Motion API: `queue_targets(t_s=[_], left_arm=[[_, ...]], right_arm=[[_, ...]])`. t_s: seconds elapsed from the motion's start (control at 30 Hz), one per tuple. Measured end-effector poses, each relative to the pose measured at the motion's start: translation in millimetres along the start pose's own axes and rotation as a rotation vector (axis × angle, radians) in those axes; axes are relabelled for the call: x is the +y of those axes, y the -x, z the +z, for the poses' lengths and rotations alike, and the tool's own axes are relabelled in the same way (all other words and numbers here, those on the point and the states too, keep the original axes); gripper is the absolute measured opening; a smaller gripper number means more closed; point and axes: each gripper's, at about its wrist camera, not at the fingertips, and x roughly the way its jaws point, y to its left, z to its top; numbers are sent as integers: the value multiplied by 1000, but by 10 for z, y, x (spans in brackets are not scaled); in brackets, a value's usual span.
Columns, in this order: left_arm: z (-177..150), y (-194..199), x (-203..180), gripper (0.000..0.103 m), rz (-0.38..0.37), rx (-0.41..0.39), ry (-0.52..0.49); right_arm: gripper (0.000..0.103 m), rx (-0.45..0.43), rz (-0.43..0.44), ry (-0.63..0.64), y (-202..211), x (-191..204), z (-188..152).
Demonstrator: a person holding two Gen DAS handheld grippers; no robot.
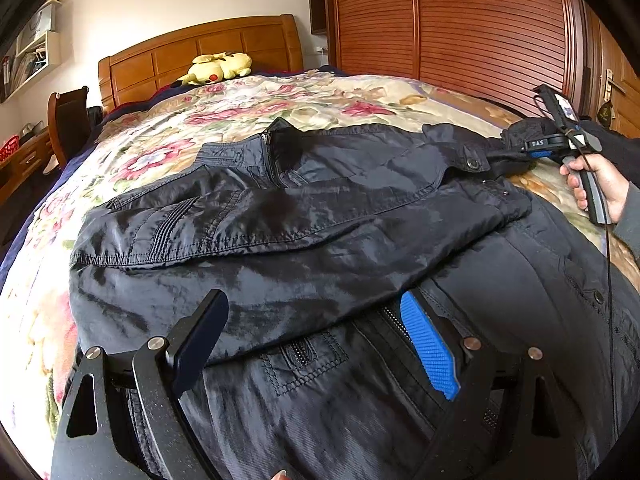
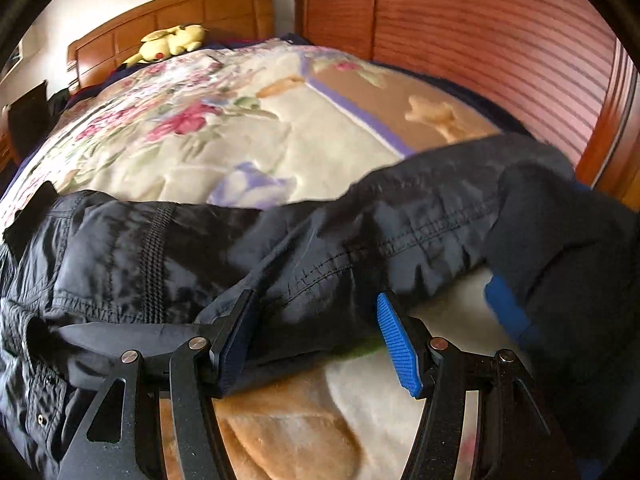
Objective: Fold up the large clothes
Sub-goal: 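Grasp the other sleeve cuff with the right tool and lift it, then lay the sleeve across the jacket body with the right tool and release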
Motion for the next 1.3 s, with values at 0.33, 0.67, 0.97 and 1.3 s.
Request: queue_targets(t_s=[0.33, 0.67, 0.97, 1.3], left_arm=[[-1, 8, -4, 89, 0, -7, 3], [8, 106, 83, 89, 2, -33, 28], [7, 215, 199, 89, 24, -62, 64], [-2, 377, 272, 89, 54, -97, 60]], right_arm=[[13, -46, -23, 62, -44, 166, 143], [7, -323, 105, 228, 908, 1003, 332], [7, -368, 311, 420, 1531, 1848, -289], [7, -196, 366, 468, 1301, 2040, -696]])
